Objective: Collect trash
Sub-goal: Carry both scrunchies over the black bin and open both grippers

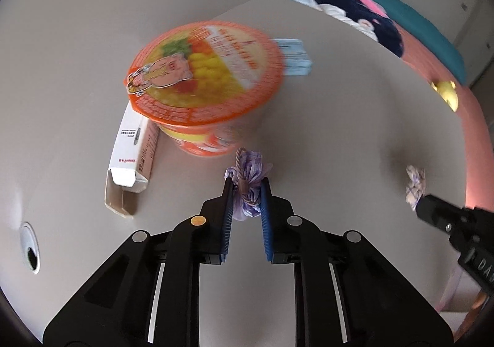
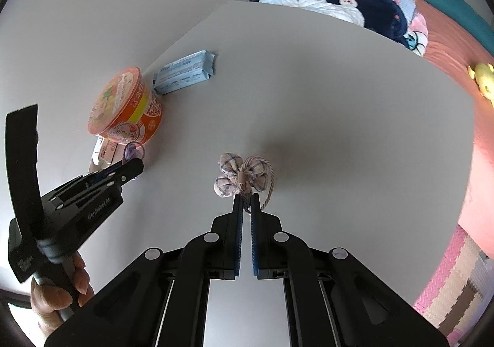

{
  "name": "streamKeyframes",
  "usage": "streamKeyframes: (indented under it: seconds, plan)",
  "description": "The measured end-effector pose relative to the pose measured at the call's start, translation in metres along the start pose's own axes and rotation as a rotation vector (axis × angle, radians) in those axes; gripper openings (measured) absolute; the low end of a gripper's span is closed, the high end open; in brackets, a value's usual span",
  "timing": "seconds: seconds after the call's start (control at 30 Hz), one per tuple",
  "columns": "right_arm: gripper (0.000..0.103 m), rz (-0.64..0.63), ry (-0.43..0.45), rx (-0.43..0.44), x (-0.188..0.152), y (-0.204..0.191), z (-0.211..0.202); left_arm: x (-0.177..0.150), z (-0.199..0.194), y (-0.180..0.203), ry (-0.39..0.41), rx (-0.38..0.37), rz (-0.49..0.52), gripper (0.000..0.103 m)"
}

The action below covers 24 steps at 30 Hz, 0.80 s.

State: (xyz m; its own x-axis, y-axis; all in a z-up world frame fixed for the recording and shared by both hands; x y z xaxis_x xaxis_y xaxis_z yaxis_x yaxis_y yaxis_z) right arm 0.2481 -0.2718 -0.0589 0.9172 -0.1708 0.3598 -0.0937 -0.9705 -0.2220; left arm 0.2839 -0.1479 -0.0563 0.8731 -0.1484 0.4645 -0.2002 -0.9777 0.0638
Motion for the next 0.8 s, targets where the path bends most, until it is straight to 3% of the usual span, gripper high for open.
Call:
streamKeyframes:
  seconds: [0.2, 0.43, 0.8]
  plan:
    - [0.006, 0.06, 0.033, -0.02, -0.026, 0.04, -0.036, -0.016, -0.032, 0.059, 0.028, -0.051, 0.097, 0.016]
    - [0.006, 0.162, 0.064, -0.087, -0.075, 0.115, -0.085, -0.046, -0.063, 0.17, 0.046, -0.155, 0.234, 0.016]
    - [0.006, 0.371, 0.055, -0.212, -0.169, 0.251, -0.14, -0.117, -0.062, 0.339, -0.02, -0.267, 0.468, 0.016]
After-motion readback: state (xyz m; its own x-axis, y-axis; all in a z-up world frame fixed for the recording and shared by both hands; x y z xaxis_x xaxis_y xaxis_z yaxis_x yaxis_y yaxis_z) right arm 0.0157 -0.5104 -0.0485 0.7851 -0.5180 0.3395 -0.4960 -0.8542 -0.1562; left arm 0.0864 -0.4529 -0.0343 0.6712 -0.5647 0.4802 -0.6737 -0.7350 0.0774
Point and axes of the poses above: each gripper's, at about its wrist camera, not at the fingertips, and z roughly the way its jaws point, y to its right, x to its top, the point moved 8 cm from there along z, roughly the way its jaws point, and after that the axes turned 1 degree about -x, right-handed, at the moved point
